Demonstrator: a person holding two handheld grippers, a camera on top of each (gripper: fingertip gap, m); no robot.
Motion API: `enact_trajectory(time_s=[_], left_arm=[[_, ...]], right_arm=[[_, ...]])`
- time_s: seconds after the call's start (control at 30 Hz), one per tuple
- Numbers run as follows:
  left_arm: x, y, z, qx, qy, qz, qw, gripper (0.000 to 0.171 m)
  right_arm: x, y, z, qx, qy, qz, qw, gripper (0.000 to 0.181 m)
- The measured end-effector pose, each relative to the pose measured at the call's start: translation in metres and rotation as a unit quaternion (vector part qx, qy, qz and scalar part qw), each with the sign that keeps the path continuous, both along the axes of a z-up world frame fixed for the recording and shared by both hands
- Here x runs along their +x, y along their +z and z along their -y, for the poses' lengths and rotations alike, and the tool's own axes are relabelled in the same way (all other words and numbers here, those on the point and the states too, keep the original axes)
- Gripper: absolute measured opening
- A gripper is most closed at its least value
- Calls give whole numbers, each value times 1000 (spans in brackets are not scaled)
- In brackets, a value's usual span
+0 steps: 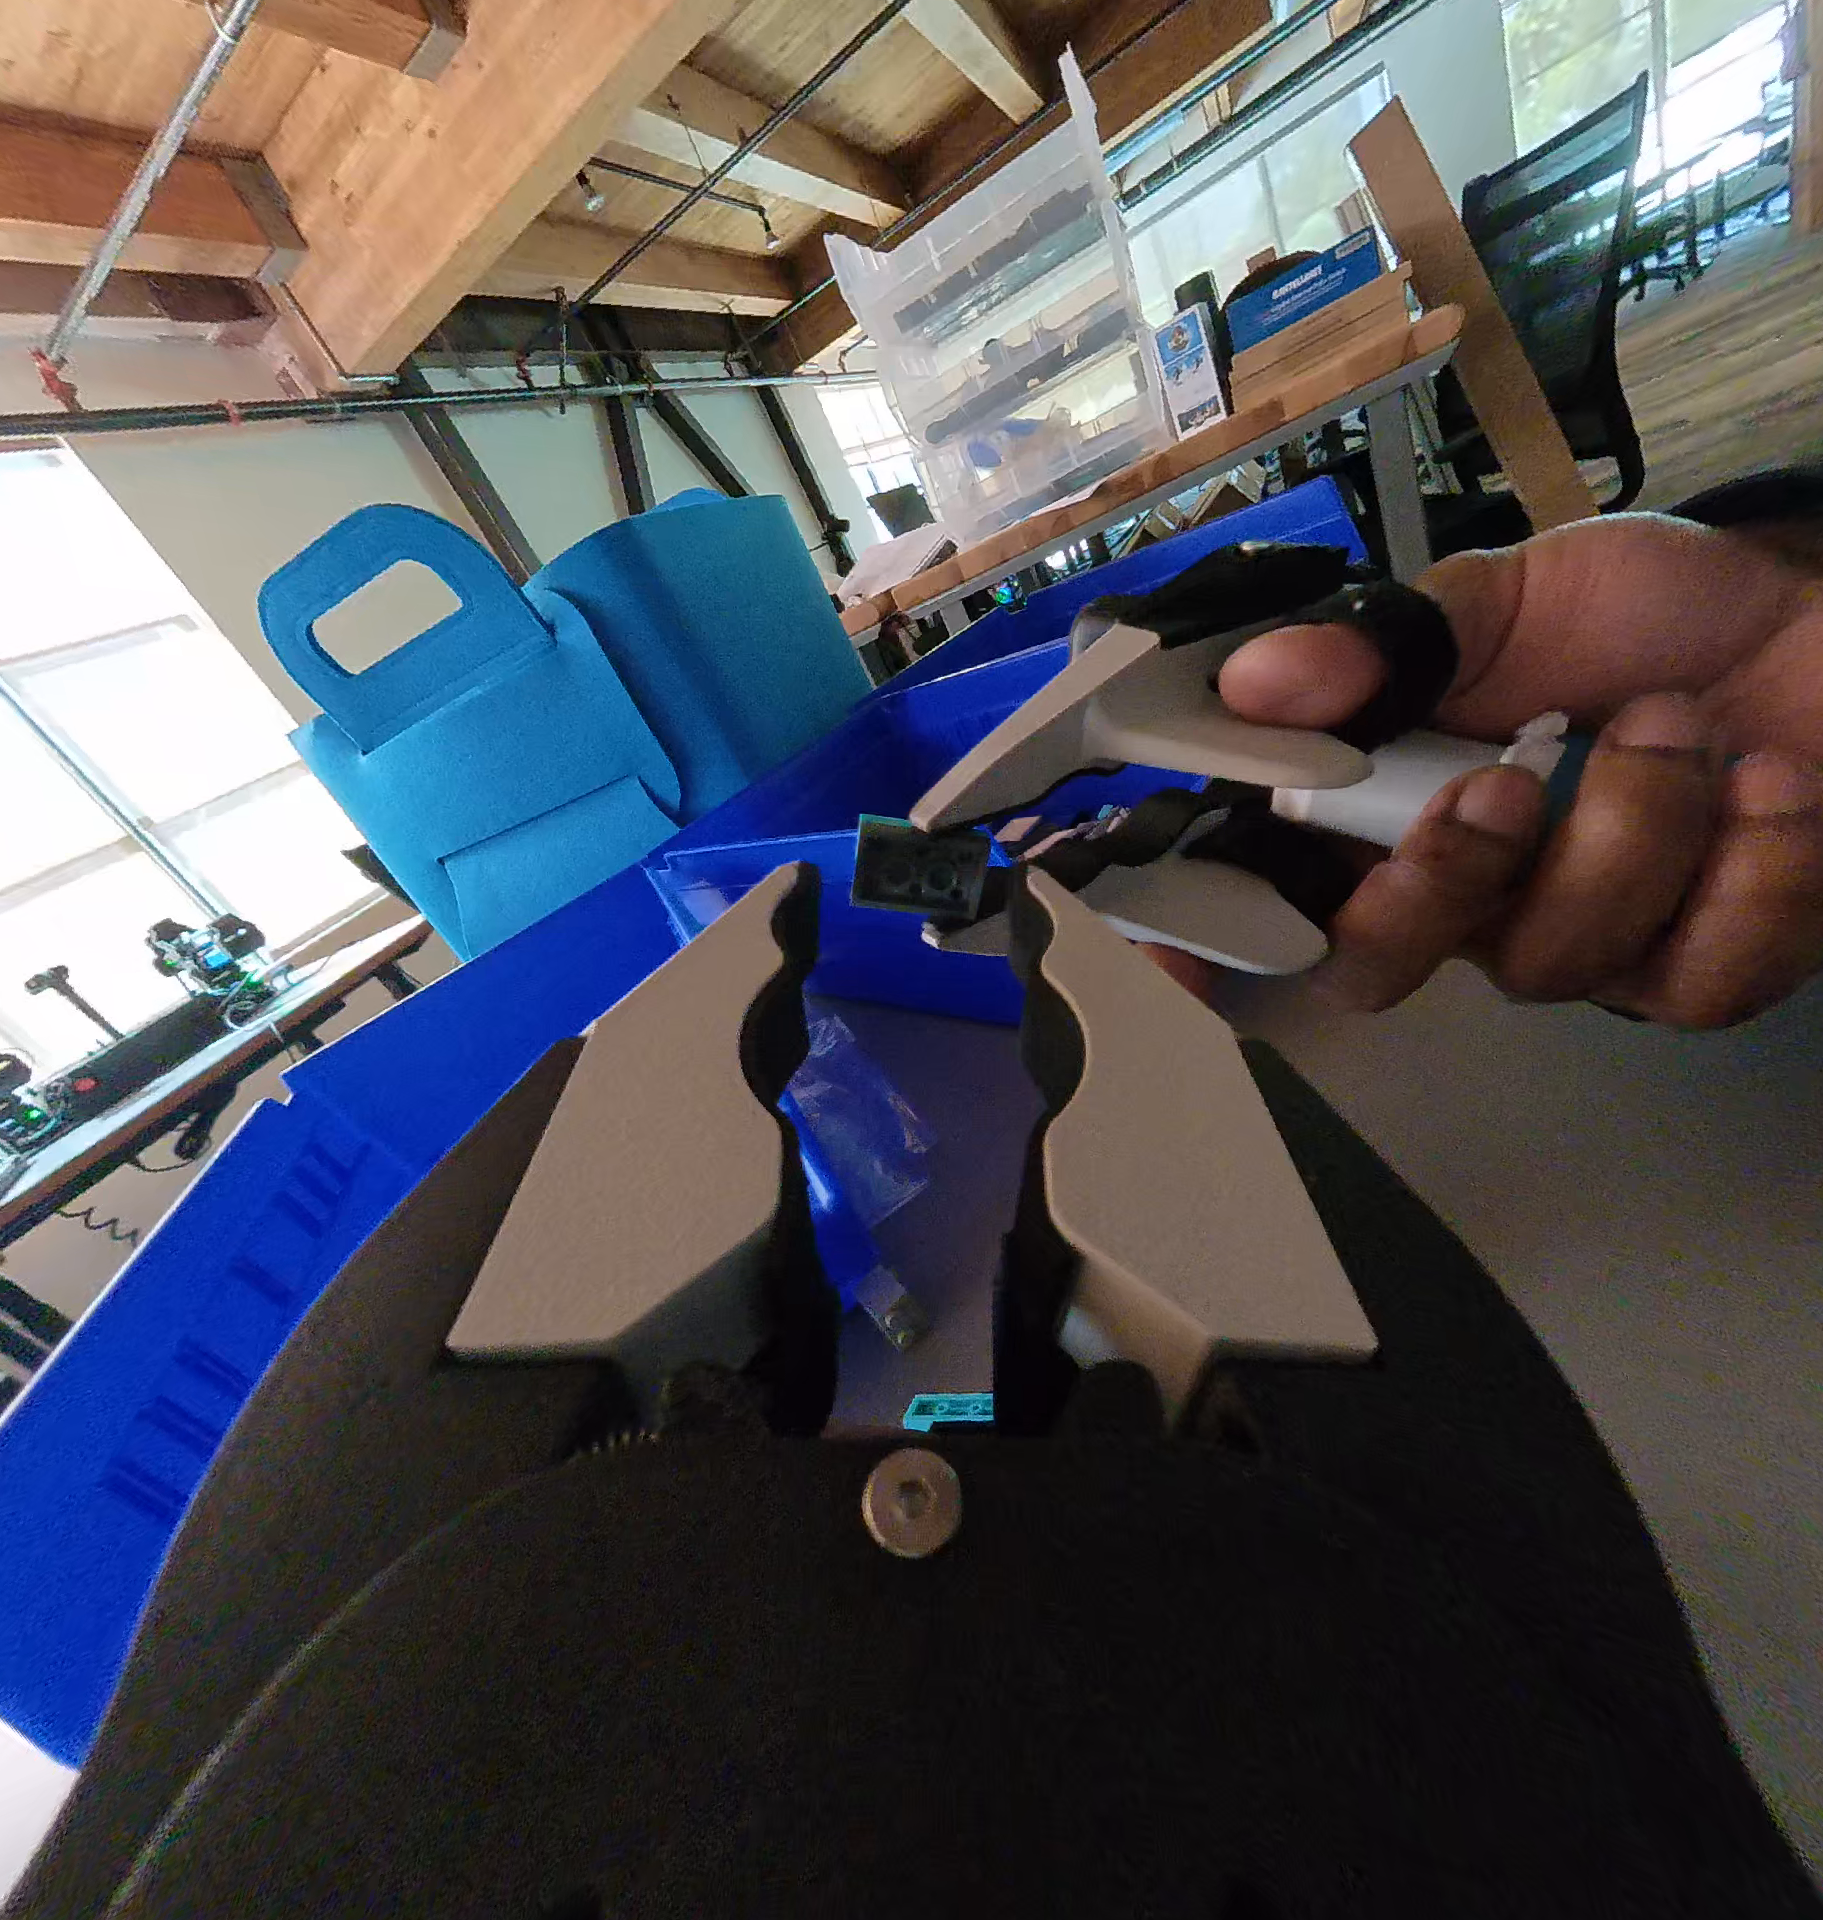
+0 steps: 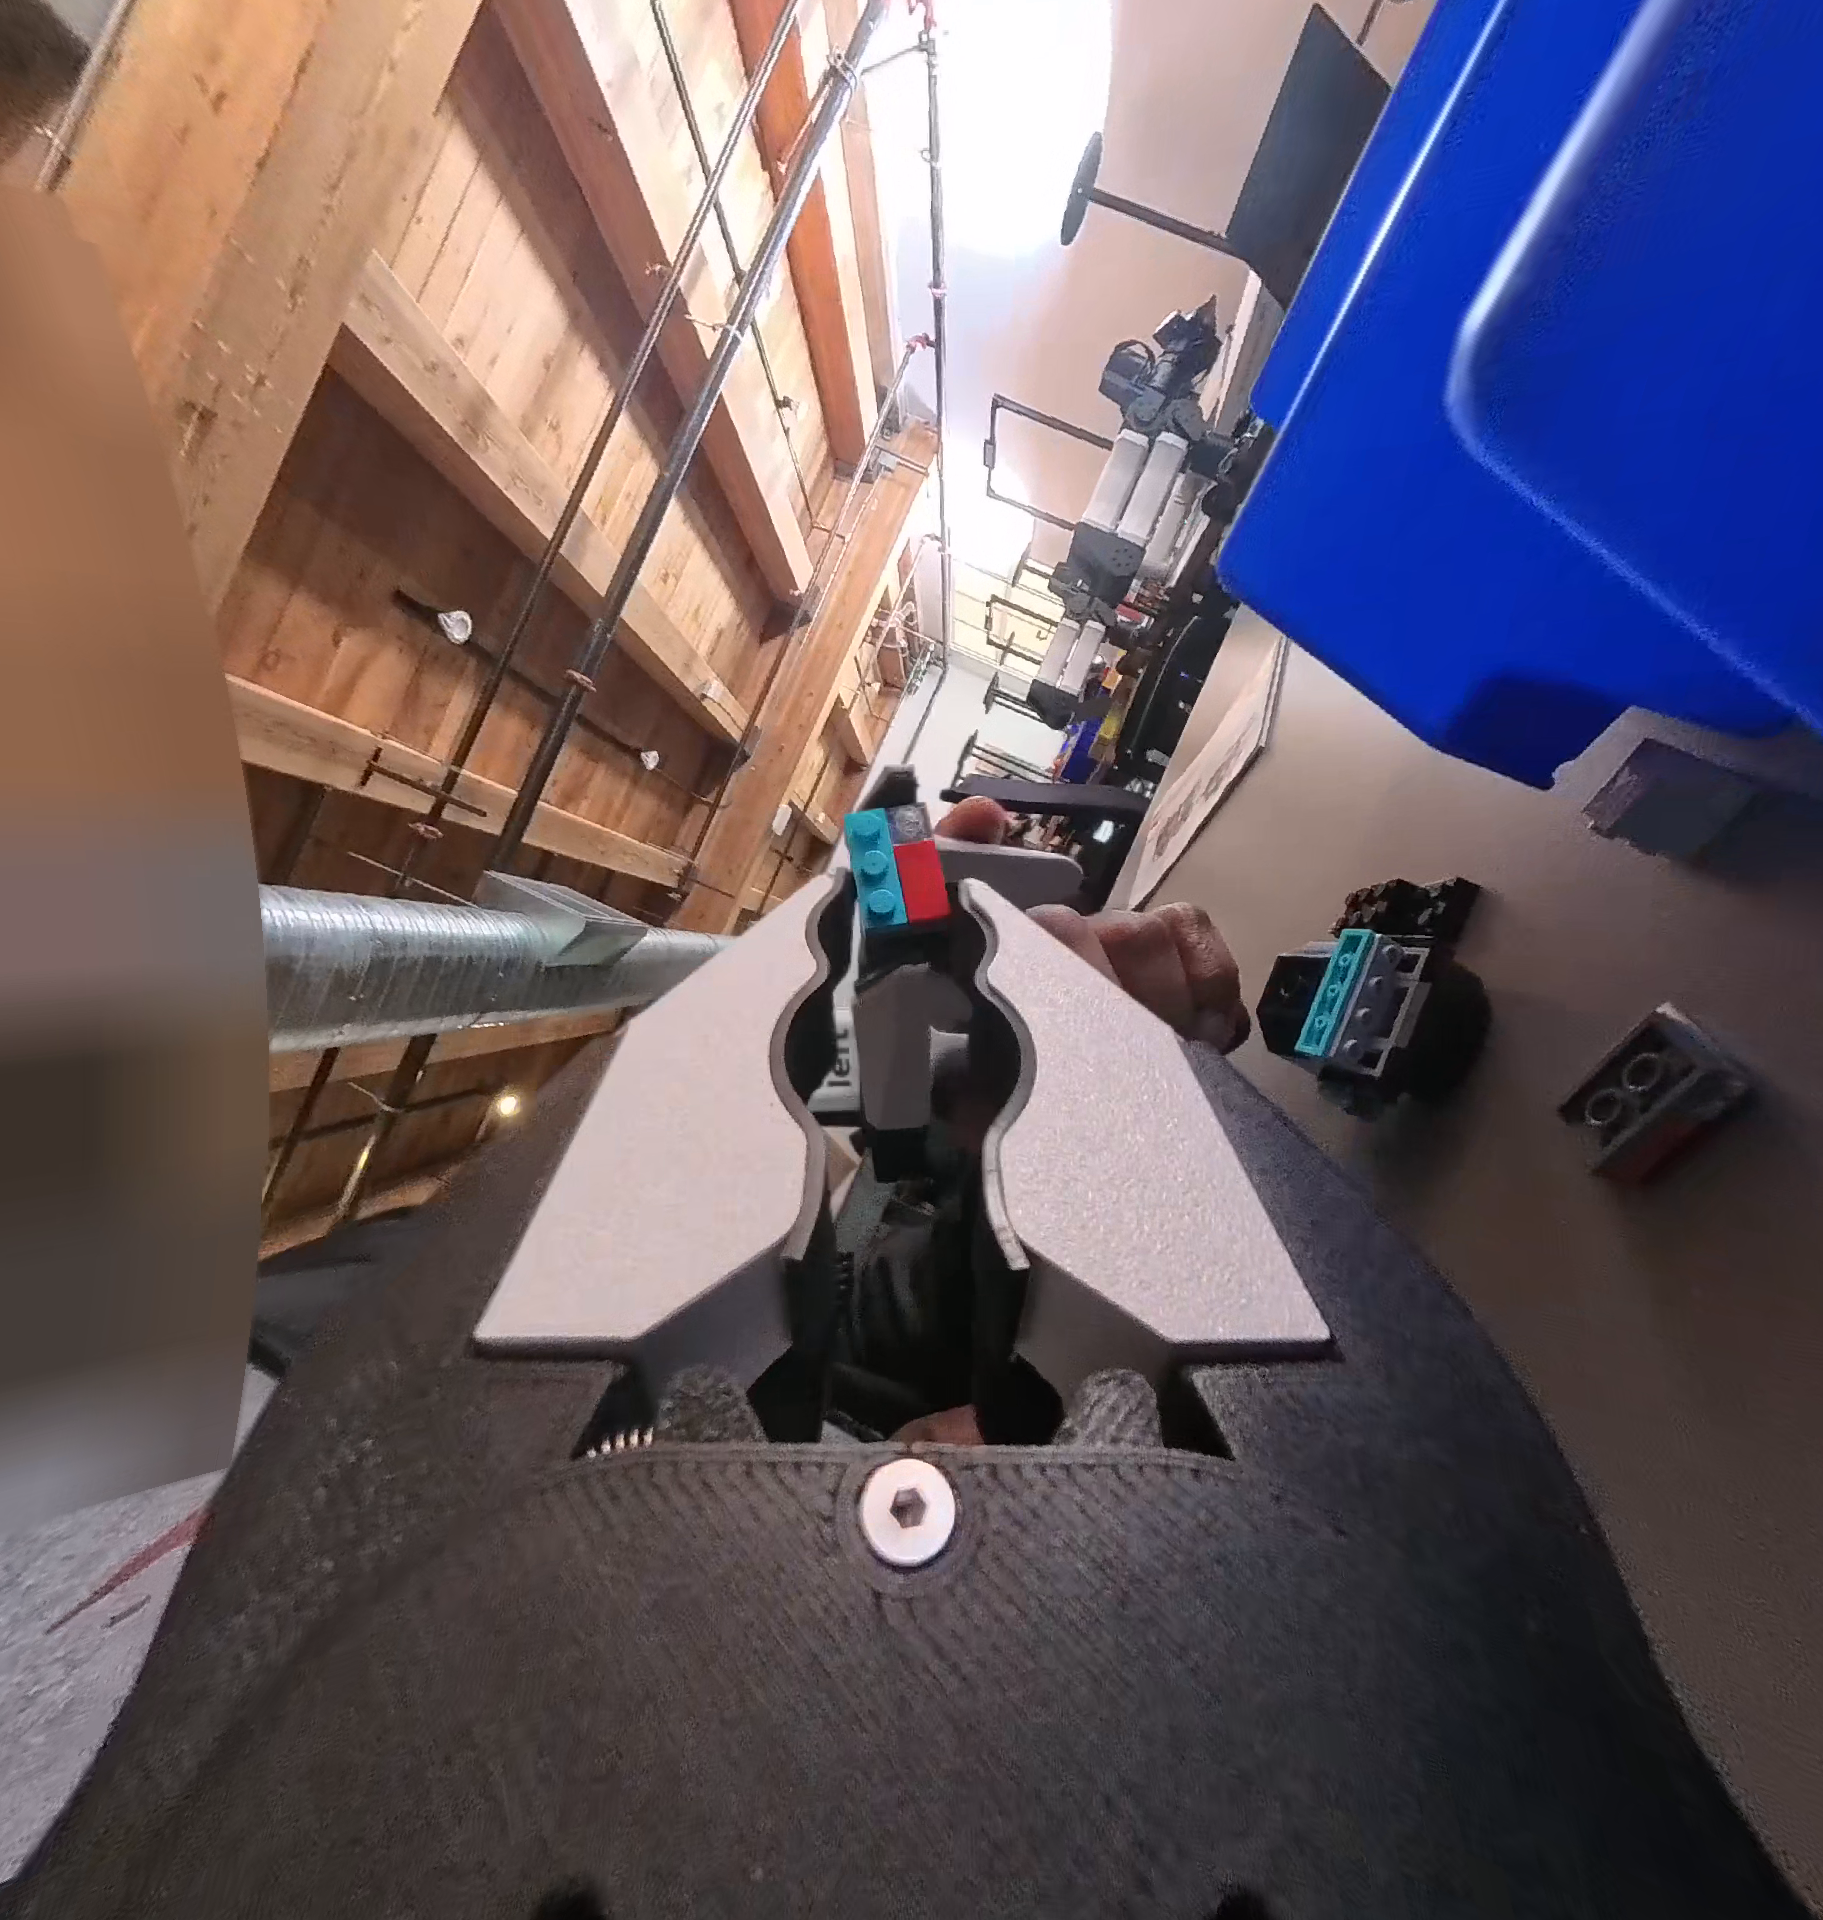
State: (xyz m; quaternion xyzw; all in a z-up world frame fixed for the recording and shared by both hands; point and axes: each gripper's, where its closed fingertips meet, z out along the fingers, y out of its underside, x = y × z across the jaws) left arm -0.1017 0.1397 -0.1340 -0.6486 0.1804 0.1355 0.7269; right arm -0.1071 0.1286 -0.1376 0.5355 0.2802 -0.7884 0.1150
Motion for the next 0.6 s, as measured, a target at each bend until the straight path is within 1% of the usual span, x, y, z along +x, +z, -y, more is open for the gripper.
enact_trajectory(time_s=[0.43,0.57,0.6], left_arm=[[4,-1,0,0,7,-27,1000,26],[4,-3,1,-12,-10,-1,1000,26],[3,-1,1,-12,-17,17,1000,26]], right_arm=[[3,0,5,-40,7,7,999,19],[4,0,5,-20,2,-6,1000,18],[4,0,4,-8,-1,-13,1000,22]])
